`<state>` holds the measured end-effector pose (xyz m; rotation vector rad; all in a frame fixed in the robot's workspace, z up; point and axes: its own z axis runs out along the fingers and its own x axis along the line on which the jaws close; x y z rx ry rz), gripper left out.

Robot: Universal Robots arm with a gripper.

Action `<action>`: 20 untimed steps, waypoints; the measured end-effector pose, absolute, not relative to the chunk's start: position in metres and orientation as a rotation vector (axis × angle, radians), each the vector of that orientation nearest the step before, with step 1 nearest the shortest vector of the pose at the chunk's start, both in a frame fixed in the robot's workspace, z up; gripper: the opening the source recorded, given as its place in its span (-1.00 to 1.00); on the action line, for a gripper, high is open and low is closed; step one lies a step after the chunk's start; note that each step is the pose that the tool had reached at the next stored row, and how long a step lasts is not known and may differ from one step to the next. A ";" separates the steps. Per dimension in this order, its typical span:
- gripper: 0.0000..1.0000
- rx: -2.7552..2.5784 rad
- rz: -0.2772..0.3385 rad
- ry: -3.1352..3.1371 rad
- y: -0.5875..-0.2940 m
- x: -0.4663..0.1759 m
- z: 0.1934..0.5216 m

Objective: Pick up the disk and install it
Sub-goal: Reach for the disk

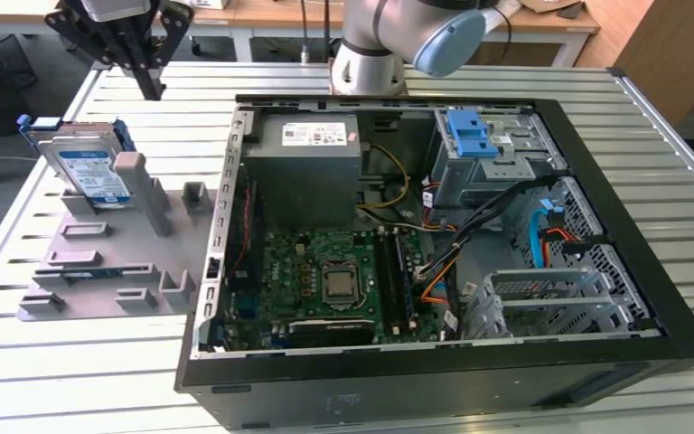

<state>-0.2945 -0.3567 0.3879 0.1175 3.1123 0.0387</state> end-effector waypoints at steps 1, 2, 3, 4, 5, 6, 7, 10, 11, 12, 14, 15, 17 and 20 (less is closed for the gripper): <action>-0.79 0.118 0.039 3.112 -0.357 -0.296 0.388; -0.79 0.118 0.039 3.112 -0.356 -0.297 0.388; -0.79 0.118 0.039 3.112 -0.356 -0.298 0.388; -0.79 0.118 0.039 3.112 -0.356 -0.299 0.388; -0.79 0.118 0.039 3.112 -0.356 -0.300 0.388; -0.79 0.118 0.039 3.112 -0.356 -0.302 0.388; -0.79 0.118 0.039 3.112 -0.356 -0.303 0.388; -0.79 0.118 0.039 3.112 -0.355 -0.308 0.388; -0.79 0.118 0.039 3.112 -0.355 -0.309 0.388; -0.79 0.118 0.039 3.112 -0.355 -0.310 0.387; -0.79 0.118 0.039 3.112 -0.354 -0.312 0.388; -0.79 0.118 0.039 3.112 -0.354 -0.314 0.387; -0.79 0.118 0.039 3.112 -0.354 -0.316 0.387; -0.79 0.117 0.039 3.112 -0.353 -0.320 0.387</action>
